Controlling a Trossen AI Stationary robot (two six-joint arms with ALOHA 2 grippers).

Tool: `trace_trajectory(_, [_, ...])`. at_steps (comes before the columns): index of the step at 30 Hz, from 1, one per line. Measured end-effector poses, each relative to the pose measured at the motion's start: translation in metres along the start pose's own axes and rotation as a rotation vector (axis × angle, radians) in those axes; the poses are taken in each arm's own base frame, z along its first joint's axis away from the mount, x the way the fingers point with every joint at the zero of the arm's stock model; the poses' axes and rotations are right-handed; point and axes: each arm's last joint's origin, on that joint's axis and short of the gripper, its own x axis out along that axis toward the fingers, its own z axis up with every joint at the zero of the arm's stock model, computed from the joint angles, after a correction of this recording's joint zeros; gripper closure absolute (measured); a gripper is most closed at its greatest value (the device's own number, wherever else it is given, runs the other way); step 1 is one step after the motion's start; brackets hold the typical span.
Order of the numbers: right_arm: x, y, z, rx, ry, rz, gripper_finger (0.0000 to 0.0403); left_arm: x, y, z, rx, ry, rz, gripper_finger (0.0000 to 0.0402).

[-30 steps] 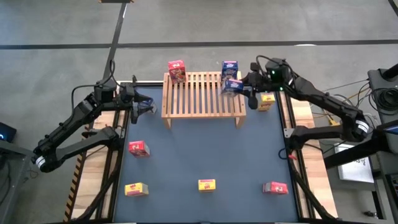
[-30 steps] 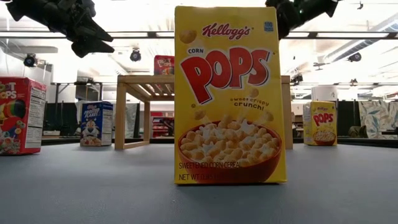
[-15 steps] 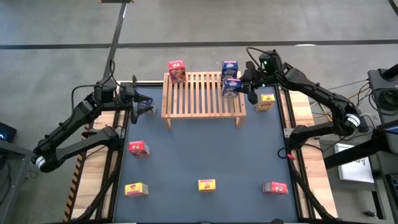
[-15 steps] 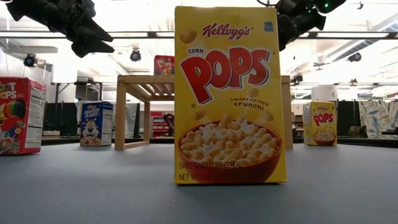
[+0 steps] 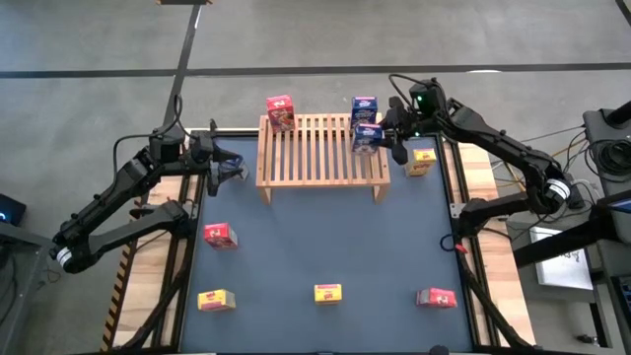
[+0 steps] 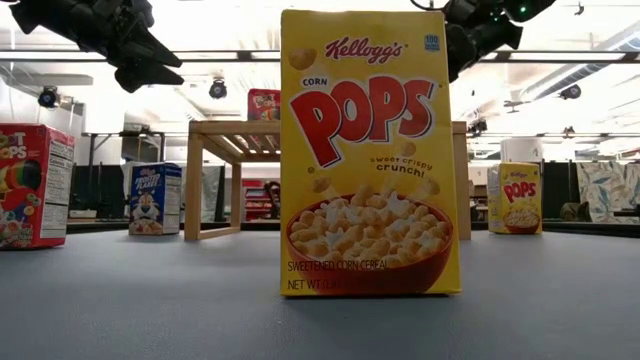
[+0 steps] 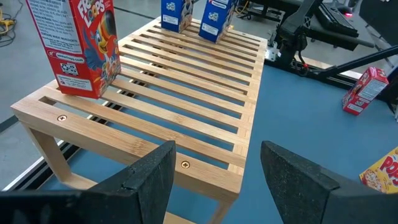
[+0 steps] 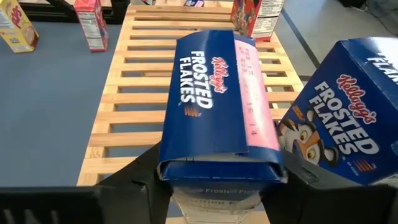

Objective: Stack cereal on shelf
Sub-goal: Put the bottom blue cereal box on the shelf aligned with the blue cereal box, then put the blue cereal box on the shelf aligned with the blue cereal boxes

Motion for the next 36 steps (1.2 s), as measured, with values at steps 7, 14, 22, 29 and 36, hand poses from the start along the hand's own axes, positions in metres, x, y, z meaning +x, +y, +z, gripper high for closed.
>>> trace_trajectory(7, [-0.003,0.002,0.001,-0.005,-0.005,-0.006,0.0169,0.000,0.000,0.000,0.000,0.000,0.000,0.0183])
trace_trajectory(14, [-0.012,0.006,0.006,-0.010,-0.014,-0.042,0.0141,0.000,0.000,0.000,0.000,0.000,0.000,0.0183])
trace_trajectory(22, [-0.034,0.019,0.011,-0.012,0.006,-0.127,0.0125,0.000,0.000,0.000,0.000,0.001,0.000,0.0183])
trace_trajectory(29, [-0.057,0.033,0.018,-0.001,-0.042,-0.172,0.0120,0.000,0.000,0.000,0.003,0.000,0.002,0.0183])
trace_trajectory(36, [-0.071,0.043,0.021,0.035,-0.069,-0.182,0.0130,0.001,0.001,-0.002,0.017,0.008,0.032,0.0183])
